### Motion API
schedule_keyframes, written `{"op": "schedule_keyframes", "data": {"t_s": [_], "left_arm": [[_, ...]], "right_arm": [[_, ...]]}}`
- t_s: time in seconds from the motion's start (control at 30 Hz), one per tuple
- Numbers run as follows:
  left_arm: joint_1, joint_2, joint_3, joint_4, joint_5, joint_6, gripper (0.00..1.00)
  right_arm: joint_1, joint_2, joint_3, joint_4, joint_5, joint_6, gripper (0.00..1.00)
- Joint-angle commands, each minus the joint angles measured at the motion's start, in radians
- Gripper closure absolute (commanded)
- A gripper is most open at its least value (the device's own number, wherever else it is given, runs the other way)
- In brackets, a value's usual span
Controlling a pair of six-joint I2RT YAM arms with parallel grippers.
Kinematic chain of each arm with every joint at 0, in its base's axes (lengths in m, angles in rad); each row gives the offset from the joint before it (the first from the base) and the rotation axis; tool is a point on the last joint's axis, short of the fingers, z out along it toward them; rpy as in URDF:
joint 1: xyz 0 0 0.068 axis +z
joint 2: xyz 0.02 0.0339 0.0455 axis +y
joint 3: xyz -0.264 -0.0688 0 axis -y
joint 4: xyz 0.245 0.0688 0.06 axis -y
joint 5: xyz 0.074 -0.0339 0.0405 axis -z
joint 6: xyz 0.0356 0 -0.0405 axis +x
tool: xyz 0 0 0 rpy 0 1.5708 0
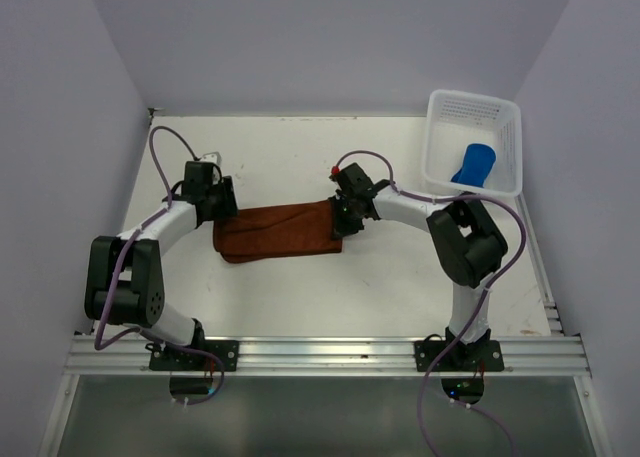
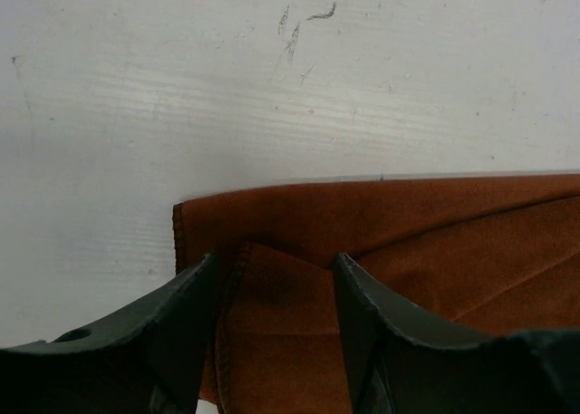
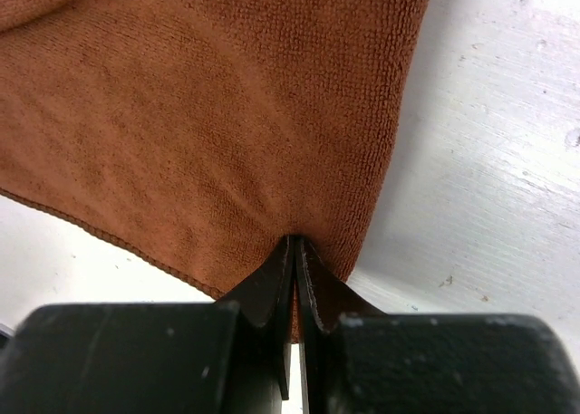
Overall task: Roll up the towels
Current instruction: Fold the towel
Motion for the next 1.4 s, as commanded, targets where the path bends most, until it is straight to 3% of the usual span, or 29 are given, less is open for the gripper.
{"op": "schedule_keyframes", "data": {"t_s": [0.0, 0.13, 0.4, 0.67, 0.8, 1.07, 1.27, 1.37], "left_arm": [[0.002, 0.002, 0.008, 0.014, -0.003, 0.0, 0.43], [0.002, 0.002, 0.016, 0.013, 0.003, -0.006, 0.55], [0.004, -0.012, 0.01, -0.044, -0.081, 0.0, 0.57], [0.002, 0.011, 0.007, -0.034, -0.057, -0.019, 0.58], [0.002, 0.019, 0.008, -0.018, -0.04, -0.03, 0.69], [0.01, 0.037, 0.002, -0.017, -0.052, -0.03, 0.79], [0.013, 0.037, 0.008, -0.021, -0.081, -0.023, 0.99], [0.013, 0.042, 0.013, -0.021, -0.098, -0.021, 1.0]], "right_arm": [[0.003, 0.046, -0.022, 0.025, 0.001, -0.016, 0.94], [0.002, 0.057, -0.016, 0.022, -0.002, -0.02, 0.95], [0.002, 0.06, -0.012, 0.017, 0.001, -0.024, 0.96], [0.003, 0.068, -0.022, 0.026, -0.004, -0.023, 0.97], [0.003, 0.068, -0.024, 0.025, 0.001, -0.024, 0.98], [0.0, 0.072, -0.028, 0.022, 0.004, -0.027, 0.99], [0.0, 0.078, -0.028, 0.025, 0.001, -0.027, 0.99], [0.002, 0.081, -0.032, 0.025, -0.001, -0.027, 1.0]]}}
